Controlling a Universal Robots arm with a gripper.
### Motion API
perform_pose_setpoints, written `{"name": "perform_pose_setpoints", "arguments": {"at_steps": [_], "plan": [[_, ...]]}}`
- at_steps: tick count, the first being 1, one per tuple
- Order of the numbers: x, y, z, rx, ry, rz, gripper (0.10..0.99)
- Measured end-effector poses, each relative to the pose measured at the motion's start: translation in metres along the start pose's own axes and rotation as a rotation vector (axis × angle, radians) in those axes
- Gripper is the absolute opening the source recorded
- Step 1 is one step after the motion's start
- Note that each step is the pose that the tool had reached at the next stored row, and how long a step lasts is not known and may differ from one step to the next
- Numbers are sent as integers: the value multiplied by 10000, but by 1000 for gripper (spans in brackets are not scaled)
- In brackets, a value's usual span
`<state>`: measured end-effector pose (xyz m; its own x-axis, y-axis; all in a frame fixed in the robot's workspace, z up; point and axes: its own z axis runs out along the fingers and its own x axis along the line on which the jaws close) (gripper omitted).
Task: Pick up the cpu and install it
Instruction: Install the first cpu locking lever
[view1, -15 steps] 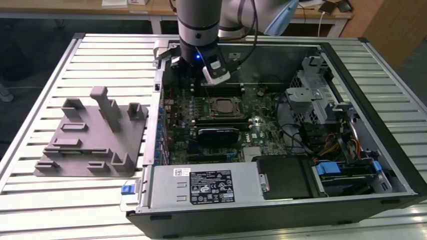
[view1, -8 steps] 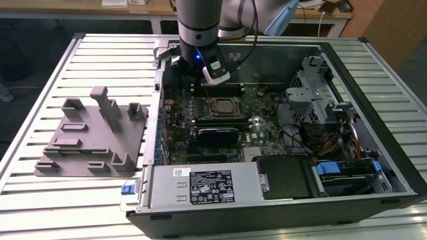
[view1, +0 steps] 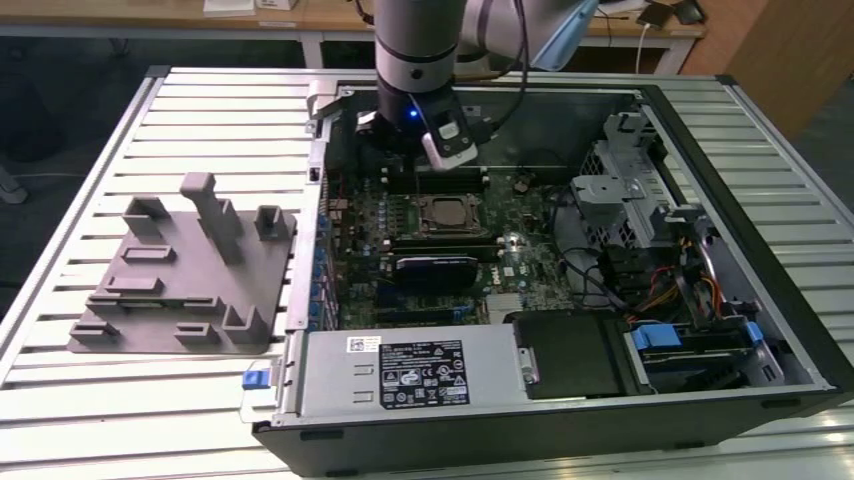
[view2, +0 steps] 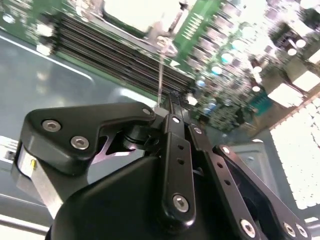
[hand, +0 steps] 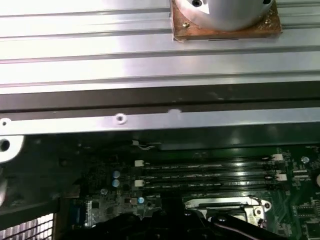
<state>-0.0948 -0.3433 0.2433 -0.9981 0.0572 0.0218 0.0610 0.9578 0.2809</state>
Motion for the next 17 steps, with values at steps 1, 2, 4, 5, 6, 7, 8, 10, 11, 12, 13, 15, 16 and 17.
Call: {"name": "perform_pose_setpoints", "arguments": {"at_steps": [1,2,4,5,6,7,8,10,11,12,13,15,16,17], "plan": [[-41,2,0,1,9,2,106],[-83,5,-1,2,19,4,106],[-169,10,-1,2,38,10,106],[-210,12,-1,4,48,12,106],[-248,14,-2,4,58,16,106],[-284,16,-2,4,67,19,106],[-321,18,-2,5,77,20,106],[-362,21,-3,6,87,24,106],[-365,21,-2,6,87,23,106],[-365,21,-2,5,86,23,106],[-365,21,-2,5,85,24,106],[-366,21,-2,5,85,25,106],[-366,21,-2,5,85,25,106],[-366,21,-2,3,74,20,106]]}}
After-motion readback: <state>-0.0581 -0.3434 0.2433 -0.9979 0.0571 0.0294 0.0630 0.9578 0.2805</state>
